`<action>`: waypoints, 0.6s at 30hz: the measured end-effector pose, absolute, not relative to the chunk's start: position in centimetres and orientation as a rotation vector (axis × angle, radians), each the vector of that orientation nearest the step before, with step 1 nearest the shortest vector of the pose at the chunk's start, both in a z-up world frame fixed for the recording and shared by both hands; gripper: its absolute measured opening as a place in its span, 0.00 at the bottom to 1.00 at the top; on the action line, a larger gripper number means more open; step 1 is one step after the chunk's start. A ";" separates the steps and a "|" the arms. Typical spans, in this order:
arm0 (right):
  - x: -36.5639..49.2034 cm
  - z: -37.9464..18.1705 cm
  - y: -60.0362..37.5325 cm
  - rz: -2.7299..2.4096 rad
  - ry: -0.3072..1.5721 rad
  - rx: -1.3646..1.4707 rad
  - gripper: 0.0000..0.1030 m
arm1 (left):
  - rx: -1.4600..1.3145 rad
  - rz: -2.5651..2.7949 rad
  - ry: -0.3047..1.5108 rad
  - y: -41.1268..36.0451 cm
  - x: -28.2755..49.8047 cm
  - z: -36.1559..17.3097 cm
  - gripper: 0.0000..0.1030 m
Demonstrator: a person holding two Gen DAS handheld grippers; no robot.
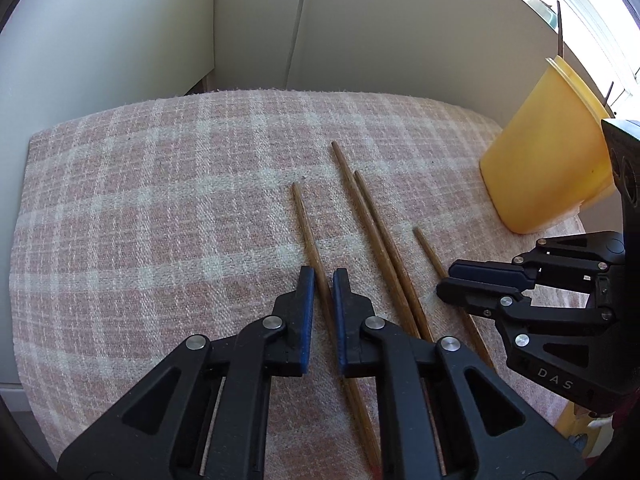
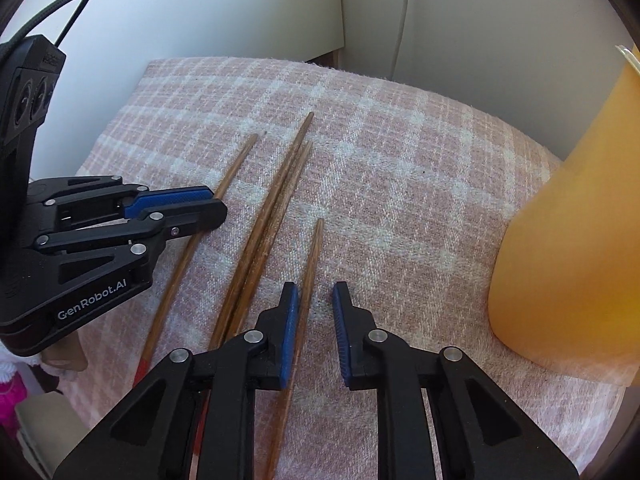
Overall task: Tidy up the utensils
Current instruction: 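Close left gripper on a wooden chopstick while right gripper closes on another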
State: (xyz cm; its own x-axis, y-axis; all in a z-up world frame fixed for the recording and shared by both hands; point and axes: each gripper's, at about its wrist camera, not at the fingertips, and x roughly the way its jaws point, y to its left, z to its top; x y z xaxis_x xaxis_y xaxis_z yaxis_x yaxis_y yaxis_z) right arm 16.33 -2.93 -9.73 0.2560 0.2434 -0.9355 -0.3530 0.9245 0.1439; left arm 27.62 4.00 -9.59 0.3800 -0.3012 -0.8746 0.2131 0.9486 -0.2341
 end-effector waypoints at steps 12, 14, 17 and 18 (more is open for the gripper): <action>15.3 -8.6 -4.5 0.415 1.224 -0.029 0.05 | -0.157 -0.323 1.081 8.1 23.0 -8.1 0.04; 14.7 -7.8 -5.3 0.419 1.209 -0.020 0.05 | -0.164 -0.326 1.063 8.9 22.1 -7.5 0.04; 13.9 -6.5 -6.2 0.427 1.174 -0.005 0.05 | -0.170 -0.337 1.018 9.9 19.7 -5.3 0.04; 13.5 -5.9 -6.8 0.431 1.158 0.004 0.04 | -0.169 -0.339 0.999 10.1 18.9 -4.0 0.04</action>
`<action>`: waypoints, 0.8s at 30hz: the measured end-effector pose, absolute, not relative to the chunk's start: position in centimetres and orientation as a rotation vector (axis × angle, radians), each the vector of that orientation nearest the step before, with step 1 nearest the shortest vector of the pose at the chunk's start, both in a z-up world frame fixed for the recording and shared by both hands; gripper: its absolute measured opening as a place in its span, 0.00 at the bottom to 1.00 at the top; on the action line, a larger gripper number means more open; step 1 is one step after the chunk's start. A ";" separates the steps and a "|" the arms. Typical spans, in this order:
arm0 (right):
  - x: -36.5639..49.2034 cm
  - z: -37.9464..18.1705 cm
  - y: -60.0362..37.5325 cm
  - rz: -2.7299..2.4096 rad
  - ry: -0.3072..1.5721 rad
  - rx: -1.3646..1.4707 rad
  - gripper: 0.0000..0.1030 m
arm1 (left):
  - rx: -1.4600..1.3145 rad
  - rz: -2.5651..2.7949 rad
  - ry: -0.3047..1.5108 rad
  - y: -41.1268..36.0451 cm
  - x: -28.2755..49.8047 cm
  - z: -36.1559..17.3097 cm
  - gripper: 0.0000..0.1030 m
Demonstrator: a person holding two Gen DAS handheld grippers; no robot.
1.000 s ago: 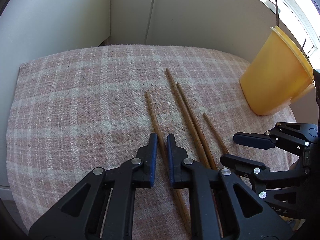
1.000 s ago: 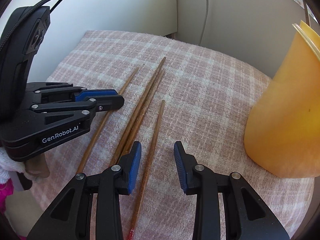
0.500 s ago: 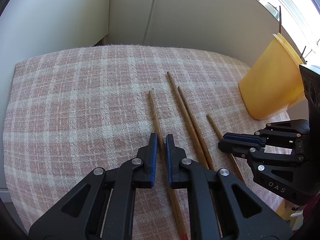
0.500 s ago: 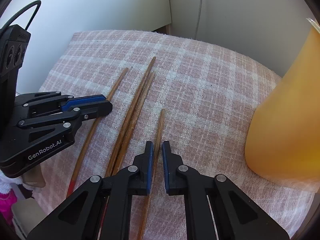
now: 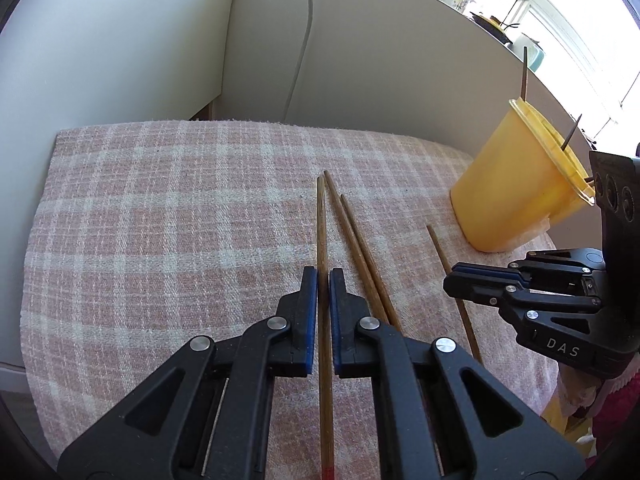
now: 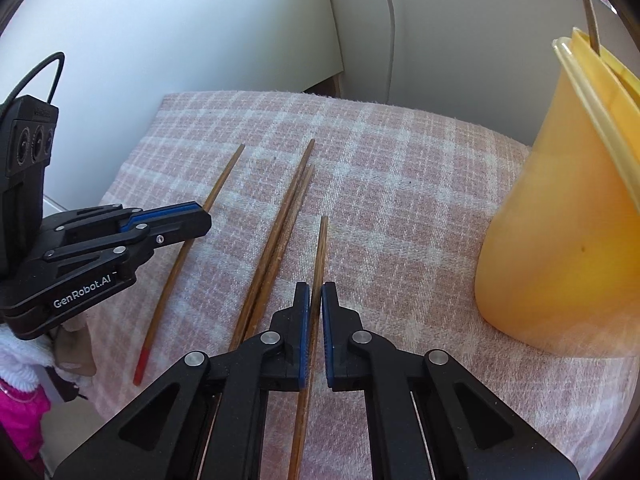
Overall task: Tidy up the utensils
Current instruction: 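Close left gripper on a wooden chopstick while right gripper closes on another, then lift both wooden chopsticks and lower them into the yellow container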
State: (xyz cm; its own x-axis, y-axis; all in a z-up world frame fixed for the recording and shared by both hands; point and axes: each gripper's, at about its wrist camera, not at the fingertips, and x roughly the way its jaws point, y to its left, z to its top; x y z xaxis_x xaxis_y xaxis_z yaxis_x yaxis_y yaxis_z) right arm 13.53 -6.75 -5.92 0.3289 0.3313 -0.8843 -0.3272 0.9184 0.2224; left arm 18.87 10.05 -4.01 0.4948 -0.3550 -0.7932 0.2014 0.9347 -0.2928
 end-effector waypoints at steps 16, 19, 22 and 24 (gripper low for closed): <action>6.7 1.9 -12.0 0.400 0.851 0.086 0.04 | -0.289 -0.345 0.735 12.0 8.1 2.6 0.04; 6.0 2.3 -12.5 0.388 0.826 0.098 0.04 | -0.309 -0.356 0.713 11.6 6.9 2.9 0.04; 5.3 3.1 -12.9 0.383 0.805 0.103 0.04 | -0.287 -0.357 0.688 10.4 6.3 3.5 0.04; 4.7 3.7 -13.1 0.373 0.783 0.099 0.04 | -0.281 -0.367 0.674 10.2 5.3 3.9 0.04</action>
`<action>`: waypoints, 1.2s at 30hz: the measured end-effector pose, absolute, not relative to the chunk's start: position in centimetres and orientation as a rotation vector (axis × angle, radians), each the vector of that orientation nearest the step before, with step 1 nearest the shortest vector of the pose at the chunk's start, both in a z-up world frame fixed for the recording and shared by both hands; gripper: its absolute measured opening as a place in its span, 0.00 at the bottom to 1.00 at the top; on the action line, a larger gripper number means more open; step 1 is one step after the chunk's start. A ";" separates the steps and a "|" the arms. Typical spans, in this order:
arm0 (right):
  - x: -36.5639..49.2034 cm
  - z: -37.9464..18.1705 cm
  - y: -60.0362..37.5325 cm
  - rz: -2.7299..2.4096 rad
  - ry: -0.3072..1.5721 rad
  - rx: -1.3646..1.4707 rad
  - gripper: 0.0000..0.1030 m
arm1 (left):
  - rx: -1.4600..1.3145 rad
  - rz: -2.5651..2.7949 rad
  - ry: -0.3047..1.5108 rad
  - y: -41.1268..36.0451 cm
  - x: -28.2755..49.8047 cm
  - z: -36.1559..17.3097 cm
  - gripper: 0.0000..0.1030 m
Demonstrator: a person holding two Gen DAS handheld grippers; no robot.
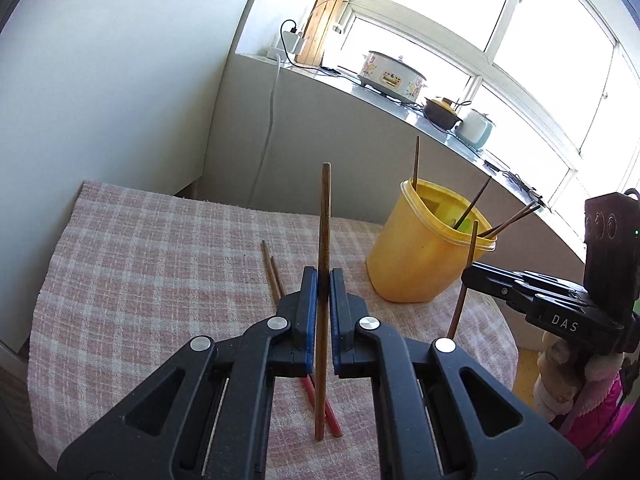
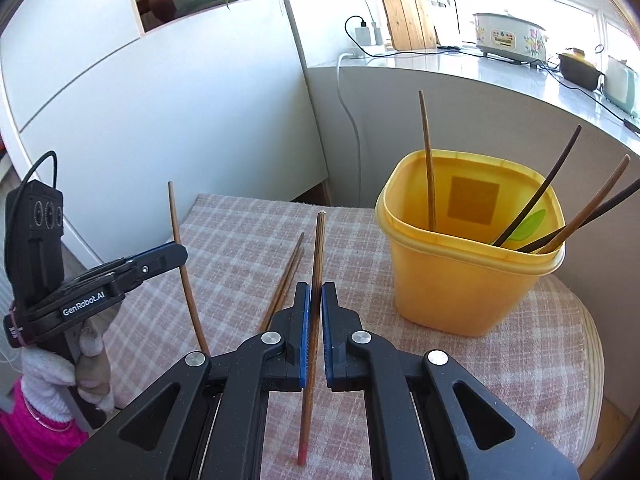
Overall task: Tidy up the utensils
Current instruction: 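Lift both wooden chopsticks and lower them into the yellow container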
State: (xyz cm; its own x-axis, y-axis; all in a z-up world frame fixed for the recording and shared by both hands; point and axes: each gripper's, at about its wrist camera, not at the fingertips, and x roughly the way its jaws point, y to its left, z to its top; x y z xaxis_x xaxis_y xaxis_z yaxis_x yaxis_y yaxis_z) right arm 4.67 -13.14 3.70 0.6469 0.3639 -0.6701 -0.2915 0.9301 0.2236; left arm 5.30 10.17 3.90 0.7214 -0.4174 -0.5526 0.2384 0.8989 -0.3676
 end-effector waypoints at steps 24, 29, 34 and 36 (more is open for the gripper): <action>2.7 7.8 -16.0 0.321 0.588 0.129 0.04 | -0.265 -0.473 0.558 5.4 6.1 9.5 0.04; 2.5 9.0 -16.8 0.307 0.551 0.134 0.04 | -0.264 -0.497 0.529 4.4 6.8 10.7 0.04; 2.6 10.3 -17.7 0.296 0.514 0.144 0.04 | -0.250 -0.521 0.500 3.2 7.5 11.9 0.04; 2.4 10.9 -18.0 0.292 0.494 0.145 0.04 | -0.246 -0.529 0.485 2.7 7.8 12.5 0.04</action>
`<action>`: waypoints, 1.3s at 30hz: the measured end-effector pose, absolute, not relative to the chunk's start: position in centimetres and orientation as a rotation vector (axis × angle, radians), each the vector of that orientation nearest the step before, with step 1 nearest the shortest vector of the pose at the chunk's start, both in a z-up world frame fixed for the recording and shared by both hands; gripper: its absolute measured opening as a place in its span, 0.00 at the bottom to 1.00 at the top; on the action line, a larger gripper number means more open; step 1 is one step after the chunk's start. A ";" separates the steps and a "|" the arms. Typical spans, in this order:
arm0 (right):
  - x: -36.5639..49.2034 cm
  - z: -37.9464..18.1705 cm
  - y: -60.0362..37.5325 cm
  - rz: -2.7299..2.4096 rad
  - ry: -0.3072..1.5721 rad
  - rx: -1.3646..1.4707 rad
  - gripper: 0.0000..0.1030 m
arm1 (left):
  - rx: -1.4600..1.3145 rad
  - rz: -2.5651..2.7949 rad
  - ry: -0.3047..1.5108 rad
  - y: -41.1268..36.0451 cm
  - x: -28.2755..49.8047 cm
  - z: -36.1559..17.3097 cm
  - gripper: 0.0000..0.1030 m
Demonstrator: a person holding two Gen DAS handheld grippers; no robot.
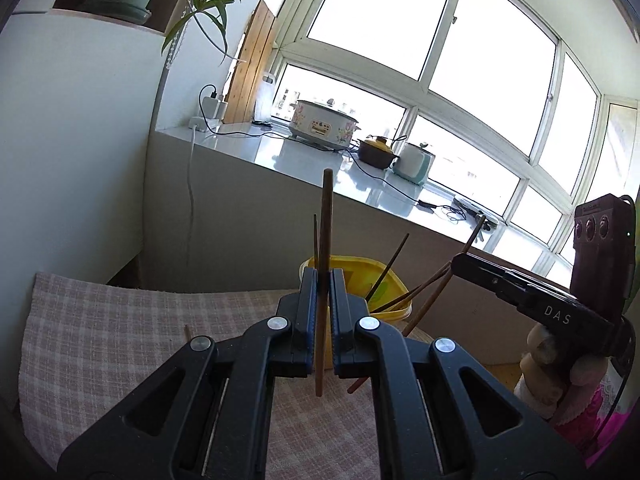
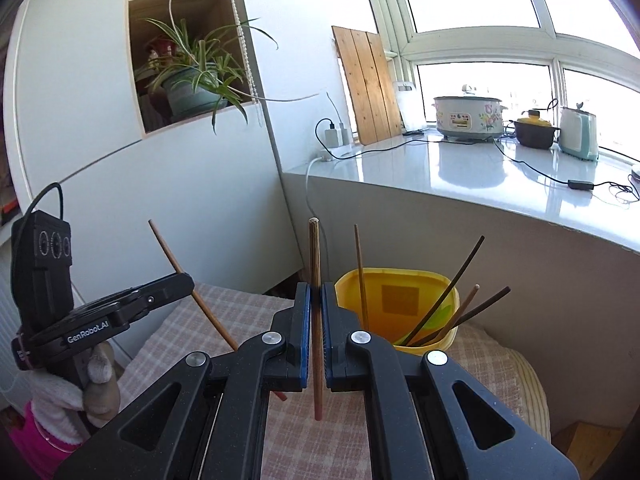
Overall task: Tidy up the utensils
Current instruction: 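Lift both wooden chopsticks and lower them into the yellow container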
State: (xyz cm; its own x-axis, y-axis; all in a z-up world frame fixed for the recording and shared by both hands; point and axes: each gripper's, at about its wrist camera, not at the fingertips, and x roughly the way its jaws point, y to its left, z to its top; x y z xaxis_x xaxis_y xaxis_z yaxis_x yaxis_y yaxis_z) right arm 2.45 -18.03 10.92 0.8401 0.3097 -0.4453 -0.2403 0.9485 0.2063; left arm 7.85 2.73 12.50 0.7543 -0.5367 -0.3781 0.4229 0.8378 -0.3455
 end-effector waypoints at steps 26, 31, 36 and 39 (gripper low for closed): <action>4.3 16.7 -21.4 0.197 0.308 0.148 0.04 | -0.236 -0.565 0.350 -1.9 12.2 18.0 0.04; 5.4 16.6 -21.8 0.167 0.309 0.134 0.04 | -0.224 -0.551 0.357 -3.1 13.2 17.7 0.04; 6.7 15.3 -22.4 0.122 0.336 0.129 0.04 | -0.211 -0.537 0.371 -4.1 14.0 16.8 0.04; 7.5 14.5 -22.9 0.120 0.369 0.145 0.04 | -0.208 -0.527 0.383 -4.5 14.5 16.2 0.04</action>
